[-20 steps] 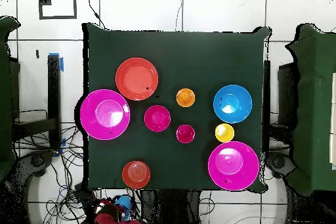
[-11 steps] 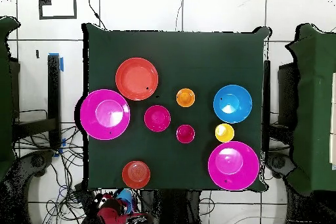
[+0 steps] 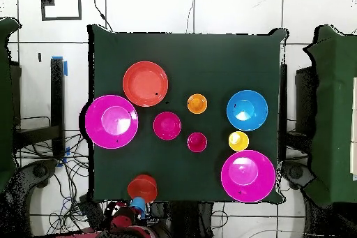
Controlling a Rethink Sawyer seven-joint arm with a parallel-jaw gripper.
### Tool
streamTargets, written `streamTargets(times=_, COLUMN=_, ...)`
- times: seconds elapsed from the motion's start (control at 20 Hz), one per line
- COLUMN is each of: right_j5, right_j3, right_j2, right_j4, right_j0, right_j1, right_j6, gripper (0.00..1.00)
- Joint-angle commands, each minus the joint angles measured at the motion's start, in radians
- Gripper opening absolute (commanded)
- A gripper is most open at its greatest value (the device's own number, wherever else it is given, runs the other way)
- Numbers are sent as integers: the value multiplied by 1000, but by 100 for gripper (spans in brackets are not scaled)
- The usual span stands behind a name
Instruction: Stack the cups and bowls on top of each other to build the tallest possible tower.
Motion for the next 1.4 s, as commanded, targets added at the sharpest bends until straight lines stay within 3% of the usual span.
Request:
streamTargets(times=0.05, right_j5=-24, right_j3=-188, right_j2=13, right_j4=-53, right_j0=-36, right_j1=66, right_j6=49, gripper=0)
streamTargets(times=0.7, right_j5=-21, right_j3=-203, right_j2=18, right_j4=-89, right_j0=-47, right_j1=68, right_j6=83, gripper=0)
streamTargets(times=0.85, right_j5=38, right_j3=-185, right_j2=47, right_j4=-93, right_j0=-62, right_j1=-17, right_j6=78, gripper=0)
streamTargets(times=1.0, right_j5=175, right_j3=-179, right_j2=102, right_j4=-78, right_j0=-80, right_j1=-177, right_j6=55, gripper=0)
streamTargets(times=1.1, right_j5=226, right_j3=-194, right_j2=119, right_j4=-67, right_j0=-82, right_j1=-225, right_j6=40, gripper=0)
streamTargets(times=1.4, right_j5=287, right_j3=-223, right_j2=157, right_j4=-69, right_j0=-103, right_j1=-265, right_j6=36, gripper=0)
